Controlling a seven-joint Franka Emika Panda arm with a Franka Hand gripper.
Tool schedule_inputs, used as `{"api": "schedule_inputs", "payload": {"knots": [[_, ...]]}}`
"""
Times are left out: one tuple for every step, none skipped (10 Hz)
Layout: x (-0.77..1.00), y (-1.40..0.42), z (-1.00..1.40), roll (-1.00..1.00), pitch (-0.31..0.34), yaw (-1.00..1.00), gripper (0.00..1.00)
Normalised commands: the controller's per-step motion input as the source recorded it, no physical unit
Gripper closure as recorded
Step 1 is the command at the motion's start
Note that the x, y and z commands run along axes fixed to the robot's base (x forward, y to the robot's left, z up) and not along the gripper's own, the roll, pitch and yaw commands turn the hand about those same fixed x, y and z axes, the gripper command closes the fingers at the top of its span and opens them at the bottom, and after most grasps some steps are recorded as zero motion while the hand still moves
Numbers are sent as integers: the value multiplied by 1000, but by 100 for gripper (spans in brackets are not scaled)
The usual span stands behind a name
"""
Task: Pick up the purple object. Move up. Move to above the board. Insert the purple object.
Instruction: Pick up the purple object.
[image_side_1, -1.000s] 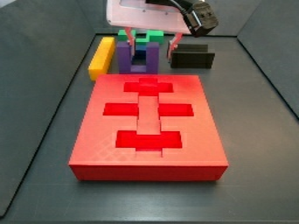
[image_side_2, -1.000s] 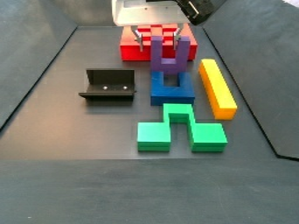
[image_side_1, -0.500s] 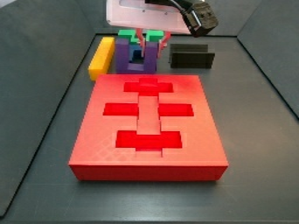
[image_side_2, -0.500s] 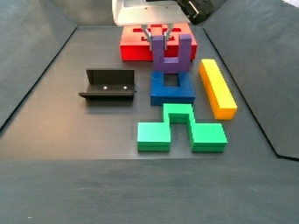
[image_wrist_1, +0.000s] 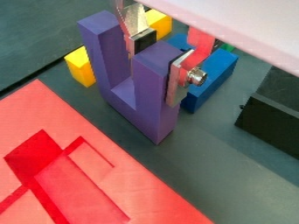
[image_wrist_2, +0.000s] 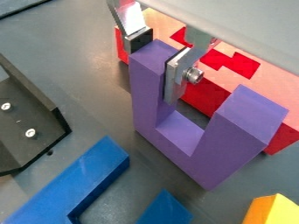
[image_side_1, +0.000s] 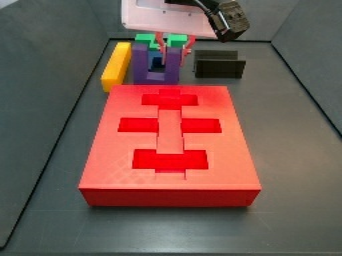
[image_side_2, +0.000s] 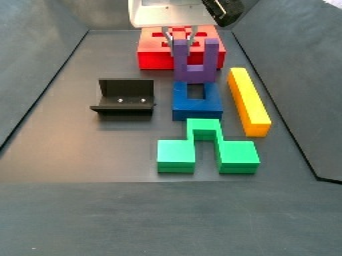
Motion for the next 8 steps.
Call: {"api": "schedule_inputs", "payload": {"knots": [[0,0,0,0,0,0,100],[0,0,0,0,0,0,100],[0,0,0,0,0,0,100],[0,0,0,0,0,0,100],[0,0,0,0,0,0,100],[0,0,0,0,0,0,100],[0,0,0,0,0,0,100],[0,0,0,0,0,0,100]]}}
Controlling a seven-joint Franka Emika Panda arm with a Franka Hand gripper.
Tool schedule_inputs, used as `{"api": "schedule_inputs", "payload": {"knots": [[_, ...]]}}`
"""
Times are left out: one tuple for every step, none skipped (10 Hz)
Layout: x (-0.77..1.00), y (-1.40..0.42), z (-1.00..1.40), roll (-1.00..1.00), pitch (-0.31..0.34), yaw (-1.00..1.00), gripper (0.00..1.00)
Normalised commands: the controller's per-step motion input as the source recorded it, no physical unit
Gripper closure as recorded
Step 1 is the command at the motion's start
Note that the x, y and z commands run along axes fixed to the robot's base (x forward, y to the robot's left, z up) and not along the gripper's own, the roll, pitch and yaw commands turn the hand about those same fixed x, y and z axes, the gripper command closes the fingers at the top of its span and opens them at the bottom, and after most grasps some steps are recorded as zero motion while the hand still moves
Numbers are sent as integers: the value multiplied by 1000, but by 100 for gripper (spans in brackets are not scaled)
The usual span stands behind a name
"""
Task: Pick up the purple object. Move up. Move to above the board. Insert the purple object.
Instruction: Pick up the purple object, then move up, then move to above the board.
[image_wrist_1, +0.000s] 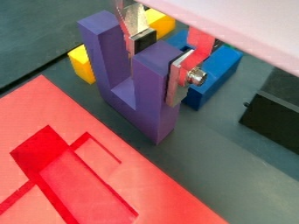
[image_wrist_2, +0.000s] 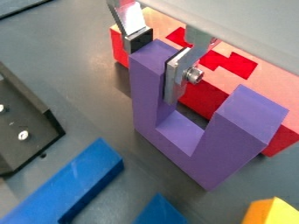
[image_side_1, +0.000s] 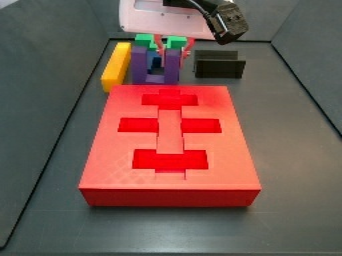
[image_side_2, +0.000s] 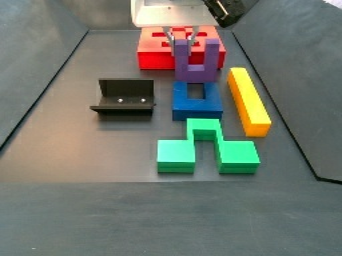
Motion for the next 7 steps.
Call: {"api": "schedule_inputs", "payload": {"knots": [[0,0,0,0,0,0,100],[0,0,833,0,0,0,100],[44,-73,817,-24,-3,-4,100],[2,-67,633,-37,47,7,100],[29,-20,251,-67,32,0,100],[0,0,1400,0,0,0,100],[-28,4,1400,4,31,-2,100]]}}
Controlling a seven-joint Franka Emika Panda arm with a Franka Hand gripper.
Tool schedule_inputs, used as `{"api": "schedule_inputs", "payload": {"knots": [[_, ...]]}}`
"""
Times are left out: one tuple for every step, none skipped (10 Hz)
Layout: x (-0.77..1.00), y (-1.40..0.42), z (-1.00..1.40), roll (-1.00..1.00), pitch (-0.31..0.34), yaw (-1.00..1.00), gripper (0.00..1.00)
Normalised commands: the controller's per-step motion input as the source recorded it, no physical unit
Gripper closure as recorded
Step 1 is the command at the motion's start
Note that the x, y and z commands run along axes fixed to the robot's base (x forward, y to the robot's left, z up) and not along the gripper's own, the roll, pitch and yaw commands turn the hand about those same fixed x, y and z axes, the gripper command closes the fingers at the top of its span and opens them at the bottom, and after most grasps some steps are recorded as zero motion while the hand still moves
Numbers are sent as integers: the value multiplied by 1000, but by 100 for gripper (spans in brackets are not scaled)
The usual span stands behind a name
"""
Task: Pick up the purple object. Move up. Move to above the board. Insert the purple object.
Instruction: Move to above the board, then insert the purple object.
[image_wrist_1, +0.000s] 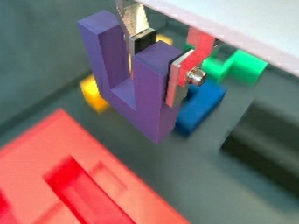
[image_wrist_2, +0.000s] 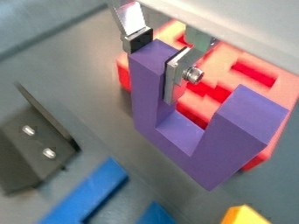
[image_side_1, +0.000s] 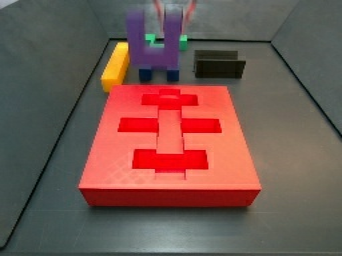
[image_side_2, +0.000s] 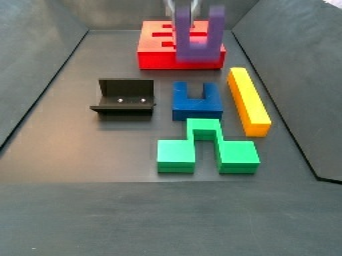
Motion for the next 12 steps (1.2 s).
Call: {"api": "schedule_inputs", "payload": {"knots": [[-49,2,1400,-13,28,-4,100],[-7,8,1400,-40,9,-6,100],[32,6,1400,-34,70,-6,100],[10,5,738,-35,85,-7,100],[15,7,426,-41,74,-1,100],[-46,-1400,379,26,101,103,100],[-64,-1400,303,69,87,98,100],[-46,-1400,288,118,65,73,100],[16,-1400,308,60,89,21,100],[42,-722,161,53,115,26,100],[67,-350,79,59,133,19,100],[0,0,0,-6,0,0,100]]}}
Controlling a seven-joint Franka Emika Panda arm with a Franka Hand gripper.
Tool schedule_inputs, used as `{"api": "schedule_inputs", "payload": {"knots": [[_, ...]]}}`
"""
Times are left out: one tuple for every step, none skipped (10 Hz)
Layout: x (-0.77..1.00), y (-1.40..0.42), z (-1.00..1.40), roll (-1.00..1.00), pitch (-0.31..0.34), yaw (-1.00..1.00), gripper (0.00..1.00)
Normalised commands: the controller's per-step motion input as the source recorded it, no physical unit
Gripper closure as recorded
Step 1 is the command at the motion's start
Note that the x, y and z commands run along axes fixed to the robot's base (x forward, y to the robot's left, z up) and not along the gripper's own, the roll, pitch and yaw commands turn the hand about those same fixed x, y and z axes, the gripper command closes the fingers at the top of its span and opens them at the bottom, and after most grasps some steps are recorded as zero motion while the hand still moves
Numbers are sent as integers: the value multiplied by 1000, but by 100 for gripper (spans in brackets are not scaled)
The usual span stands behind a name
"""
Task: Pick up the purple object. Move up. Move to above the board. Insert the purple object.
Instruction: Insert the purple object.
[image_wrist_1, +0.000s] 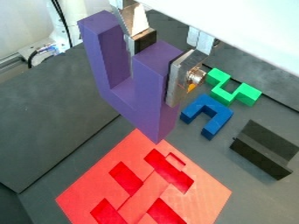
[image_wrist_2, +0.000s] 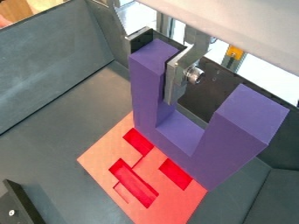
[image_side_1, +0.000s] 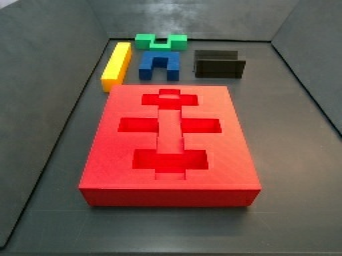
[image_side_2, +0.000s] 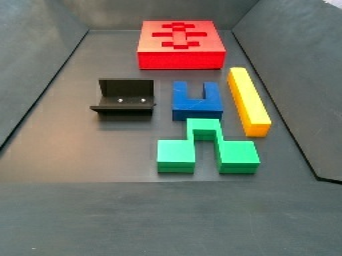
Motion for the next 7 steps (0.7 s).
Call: {"api": "schedule_inputs", "payload": {"knots": [[100,-54,-111,-194,-130,-23,100],[317,-371,-200,-104,-121,0,100],[451,-571,-303,0,-91,-6,100],[471,-597,-274,0,-84,-3,100],[423,-554,-311,0,-86,-14,100],[346,-497,-351,0,-99,0,100],[354,-477,-371,0,-81,0,100]]}}
